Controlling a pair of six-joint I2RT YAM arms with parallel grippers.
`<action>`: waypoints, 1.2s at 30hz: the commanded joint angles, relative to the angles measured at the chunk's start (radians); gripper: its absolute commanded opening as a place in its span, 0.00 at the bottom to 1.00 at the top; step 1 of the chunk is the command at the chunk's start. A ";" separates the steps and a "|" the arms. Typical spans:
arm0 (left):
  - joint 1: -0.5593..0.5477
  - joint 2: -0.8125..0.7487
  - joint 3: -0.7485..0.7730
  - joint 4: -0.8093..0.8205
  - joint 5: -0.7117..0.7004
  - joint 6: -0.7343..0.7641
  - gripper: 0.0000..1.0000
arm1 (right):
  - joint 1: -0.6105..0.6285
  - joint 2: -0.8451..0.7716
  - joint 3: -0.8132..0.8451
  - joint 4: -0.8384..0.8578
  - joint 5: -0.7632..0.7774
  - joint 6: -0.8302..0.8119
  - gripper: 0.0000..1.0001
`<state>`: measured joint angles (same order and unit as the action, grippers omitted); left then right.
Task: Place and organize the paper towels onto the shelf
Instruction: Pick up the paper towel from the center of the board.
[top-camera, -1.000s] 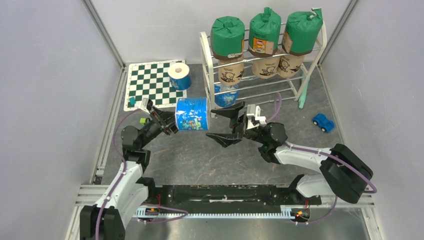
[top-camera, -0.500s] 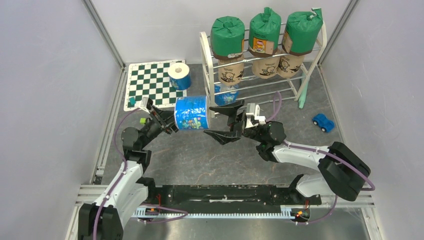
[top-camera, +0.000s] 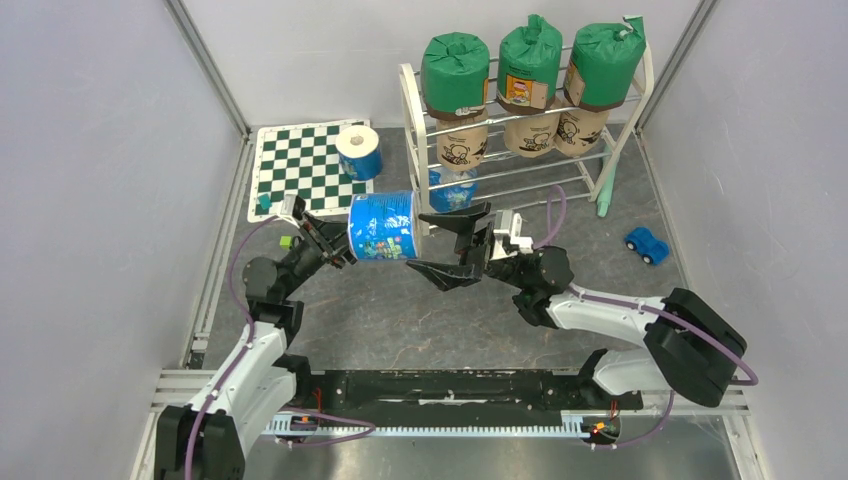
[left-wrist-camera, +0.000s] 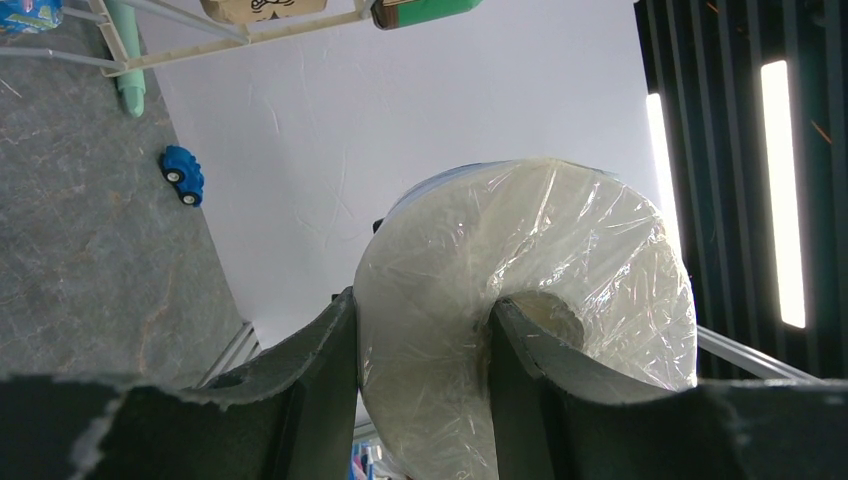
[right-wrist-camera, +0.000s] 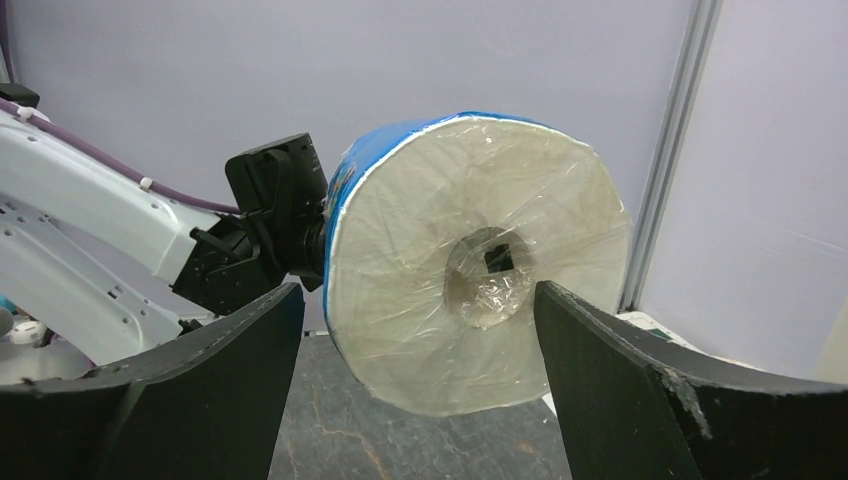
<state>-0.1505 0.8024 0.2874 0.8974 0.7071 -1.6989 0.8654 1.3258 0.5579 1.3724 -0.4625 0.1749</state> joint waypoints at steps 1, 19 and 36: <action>-0.013 -0.001 -0.010 0.051 -0.027 -0.049 0.34 | 0.032 -0.044 -0.011 -0.001 -0.030 -0.029 0.87; -0.013 -0.001 -0.007 0.078 -0.031 -0.054 0.34 | 0.044 -0.030 -0.004 -0.040 -0.031 -0.033 0.81; -0.031 -0.002 -0.006 0.044 0.024 0.029 0.35 | 0.048 0.007 0.061 -0.010 -0.114 0.018 0.67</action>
<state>-0.1719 0.8108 0.2676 0.8921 0.7113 -1.6951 0.9035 1.3205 0.5732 1.3155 -0.5266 0.1509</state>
